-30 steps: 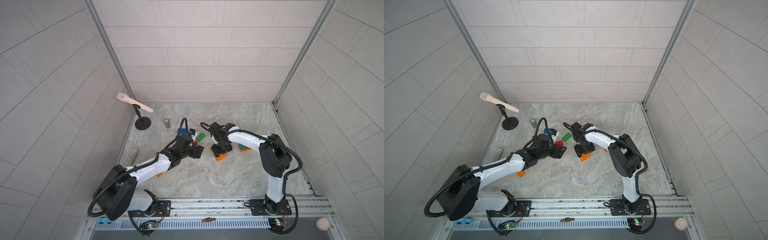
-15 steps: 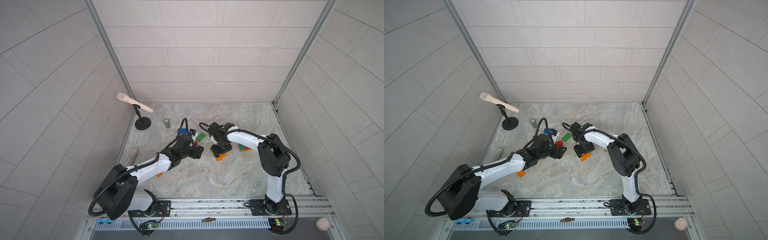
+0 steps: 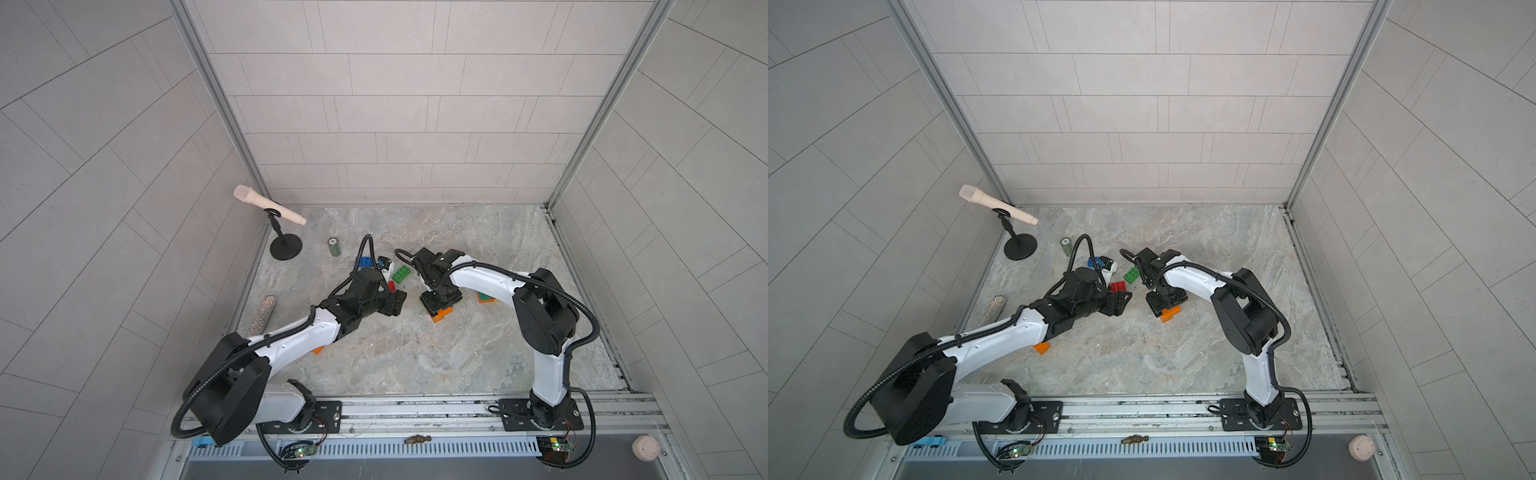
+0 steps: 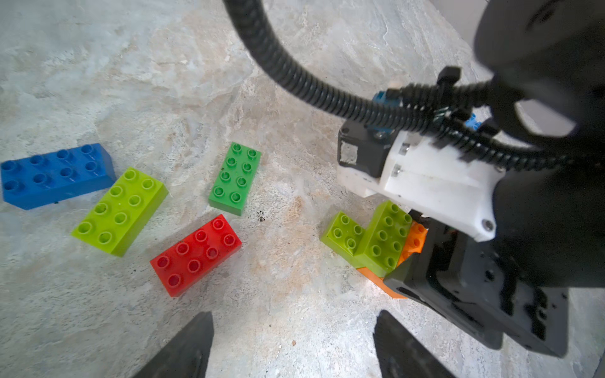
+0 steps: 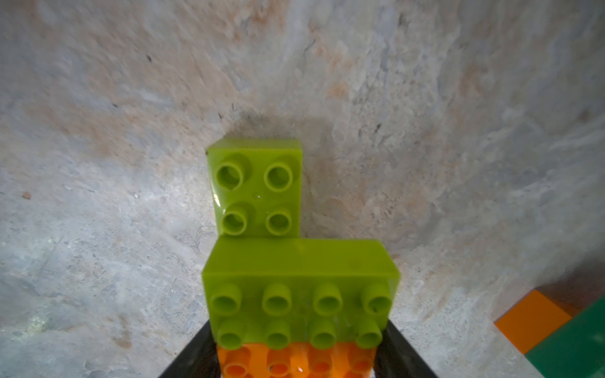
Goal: Assemble a rectangle with lego
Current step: Assemble the lego brick with the lego brick.
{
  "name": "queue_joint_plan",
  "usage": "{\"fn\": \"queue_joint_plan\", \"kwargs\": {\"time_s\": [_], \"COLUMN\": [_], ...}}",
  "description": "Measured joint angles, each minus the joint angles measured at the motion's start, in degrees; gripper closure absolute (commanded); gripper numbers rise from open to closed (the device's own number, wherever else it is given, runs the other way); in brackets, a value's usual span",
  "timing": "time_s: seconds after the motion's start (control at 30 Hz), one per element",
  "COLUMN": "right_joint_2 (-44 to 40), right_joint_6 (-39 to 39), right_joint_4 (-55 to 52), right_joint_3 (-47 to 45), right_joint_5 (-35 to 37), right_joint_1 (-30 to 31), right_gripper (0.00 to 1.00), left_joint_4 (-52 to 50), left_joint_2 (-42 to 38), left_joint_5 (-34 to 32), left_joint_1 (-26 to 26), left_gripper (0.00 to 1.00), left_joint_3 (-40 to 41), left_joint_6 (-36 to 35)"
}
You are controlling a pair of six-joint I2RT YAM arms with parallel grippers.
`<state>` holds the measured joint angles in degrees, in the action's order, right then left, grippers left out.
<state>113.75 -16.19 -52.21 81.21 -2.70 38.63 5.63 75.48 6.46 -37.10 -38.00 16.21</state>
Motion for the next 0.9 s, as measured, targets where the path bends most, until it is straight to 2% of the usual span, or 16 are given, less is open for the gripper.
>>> {"fn": "queue_joint_plan", "kwargs": {"time_s": [0.2,0.43,0.5,0.6,0.77,0.9], "right_joint_2": [0.7,-1.1,-2.2,-3.8,-4.7,-4.7], "right_joint_6": [0.1,5.0,6.2,7.0,7.3,7.4], "right_joint_4": [-0.5,-0.2,0.8,1.5,0.5,-0.9], "right_joint_3": [0.6,0.2,-0.9,-2.8,-3.8,-3.4], "right_joint_5": [1.5,1.3,1.2,1.0,0.3,0.0], "right_joint_1": [0.7,0.7,0.7,0.8,0.9,0.9], "right_gripper": [1.0,1.0,0.97,0.81,0.44,0.26], "left_joint_4": [-1.0,-4.7,-6.3,-8.8,-13.6,-16.9], "left_joint_2": [-1.1,-3.2,-3.8,-3.8,-0.4,4.9], "left_joint_5": [-1.6,-4.5,-5.0,-6.0,-8.7,-9.5], "left_joint_1": [0.0,0.9,1.8,2.7,3.1,3.1], "left_gripper": [0.18,0.18,0.18,0.17,0.15,0.12], "left_joint_3": [0.0,-0.1,-0.5,-1.8,-5.8,-9.0], "left_joint_6": [-0.4,0.5,0.9,1.6,2.2,2.2]}}
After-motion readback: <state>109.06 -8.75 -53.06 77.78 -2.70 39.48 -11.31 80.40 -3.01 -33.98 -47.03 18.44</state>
